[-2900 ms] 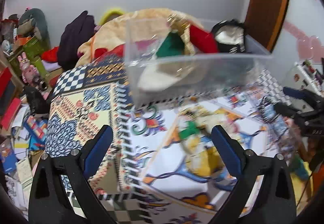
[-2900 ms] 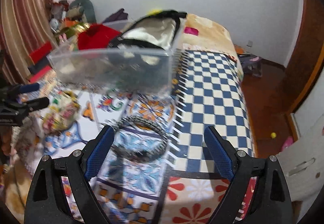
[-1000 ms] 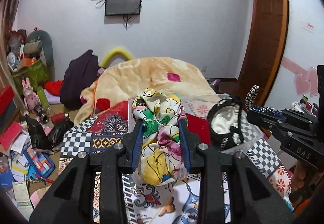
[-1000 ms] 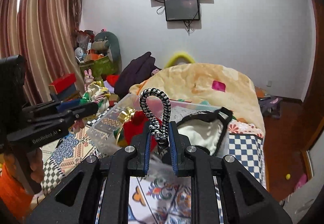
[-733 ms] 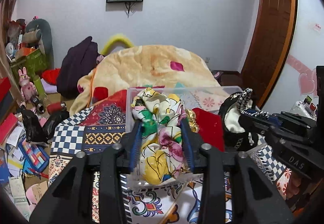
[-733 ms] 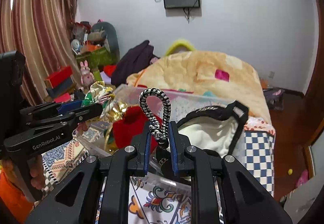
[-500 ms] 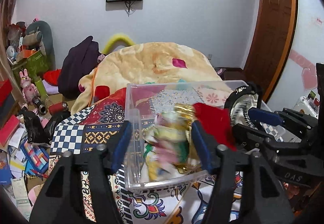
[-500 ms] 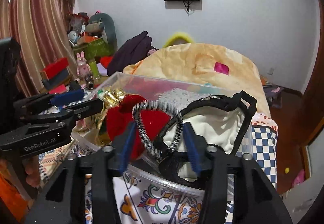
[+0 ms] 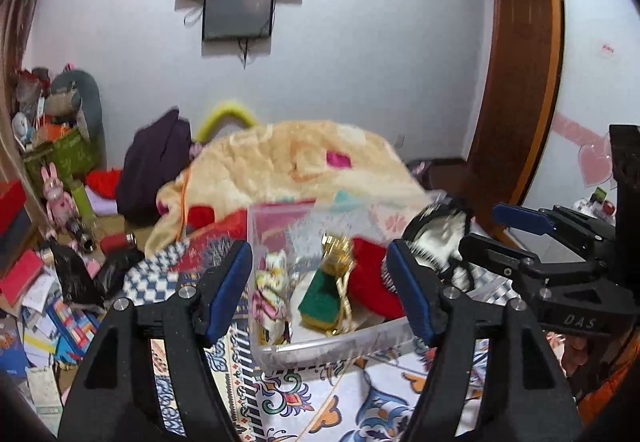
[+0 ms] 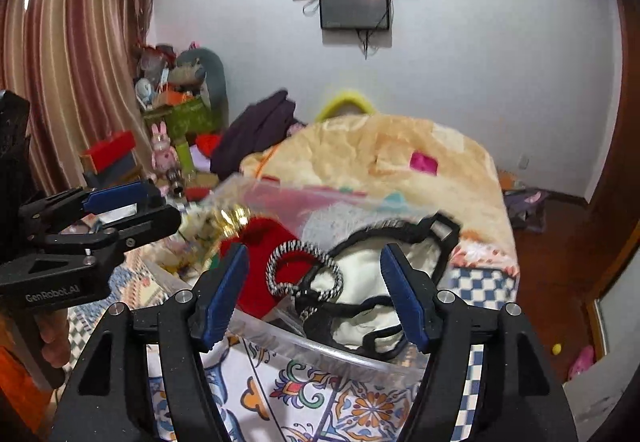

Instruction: Organize soft objects

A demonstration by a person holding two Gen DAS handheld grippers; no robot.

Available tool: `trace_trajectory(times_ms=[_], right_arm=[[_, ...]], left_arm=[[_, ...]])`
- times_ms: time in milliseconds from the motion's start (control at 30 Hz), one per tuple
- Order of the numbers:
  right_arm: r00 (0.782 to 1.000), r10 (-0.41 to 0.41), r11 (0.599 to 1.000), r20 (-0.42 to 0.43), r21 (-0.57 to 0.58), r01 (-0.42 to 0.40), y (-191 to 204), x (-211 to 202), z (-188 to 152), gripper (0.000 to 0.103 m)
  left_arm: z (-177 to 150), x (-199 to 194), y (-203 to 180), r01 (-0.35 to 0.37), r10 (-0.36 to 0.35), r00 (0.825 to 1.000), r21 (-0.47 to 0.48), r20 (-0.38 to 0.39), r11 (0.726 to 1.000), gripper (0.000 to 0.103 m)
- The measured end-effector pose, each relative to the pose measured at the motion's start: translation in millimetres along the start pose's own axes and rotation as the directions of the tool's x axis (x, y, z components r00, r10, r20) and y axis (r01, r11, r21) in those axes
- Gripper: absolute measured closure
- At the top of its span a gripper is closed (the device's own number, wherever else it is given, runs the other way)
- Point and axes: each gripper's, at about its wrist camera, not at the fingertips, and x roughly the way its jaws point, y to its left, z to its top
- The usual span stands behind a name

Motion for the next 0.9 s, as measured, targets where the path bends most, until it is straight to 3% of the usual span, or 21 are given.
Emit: trace_trajectory(times_ms=[100, 300, 433, 600, 700, 767, 900], right_arm=[[0.998, -0.008, 1.000, 0.069, 0.009, 0.007, -1, -27, 7, 0.028], [0.984, -0.020, 1.000, 0.179, 0.019, 0.016, -1, -79, 18, 0.025], [0.967, -0.043, 0.999, 0.250, 0.026, 0.038, 6, -111, 22, 0.019], [0.959, -0.050, 0.999, 0.278, 0.016, 0.048, 11, -134, 20, 0.018], [0.957, -0.053, 0.999, 0.285, 0.020, 0.049, 14, -140, 15, 0.009], [0.956, -0.047, 0.999, 0.290, 0.029, 0.041, 16, -141, 12, 0.001], [0.956, -0.043, 0.999, 0.289, 0.036, 0.034, 20, -142, 8, 0.000]], left_arm=[[11, -26, -5, 0.012, -0.012, 0.998, 0.002, 0.066, 1.000, 0.031], [25, -76, -18, 0.020, -0.024, 0.983, 0.022, 0.183, 1.000, 0.029], [26, -105, -24, 0.032, -0.035, 0.971, 0.018, 0.234, 0.999, 0.017], [24, -130, -30, 0.033, -0.038, 0.962, 0.023, 0.272, 0.999, 0.014], [21, -144, -31, 0.033, -0.037, 0.953, 0.021, 0.300, 0.999, 0.002], [19, -147, -33, 0.038, -0.045, 0.952, 0.027, 0.302, 0.999, 0.002], [15, -152, -37, 0.031, -0.041, 0.954, 0.038, 0.298, 0.999, 0.001]])
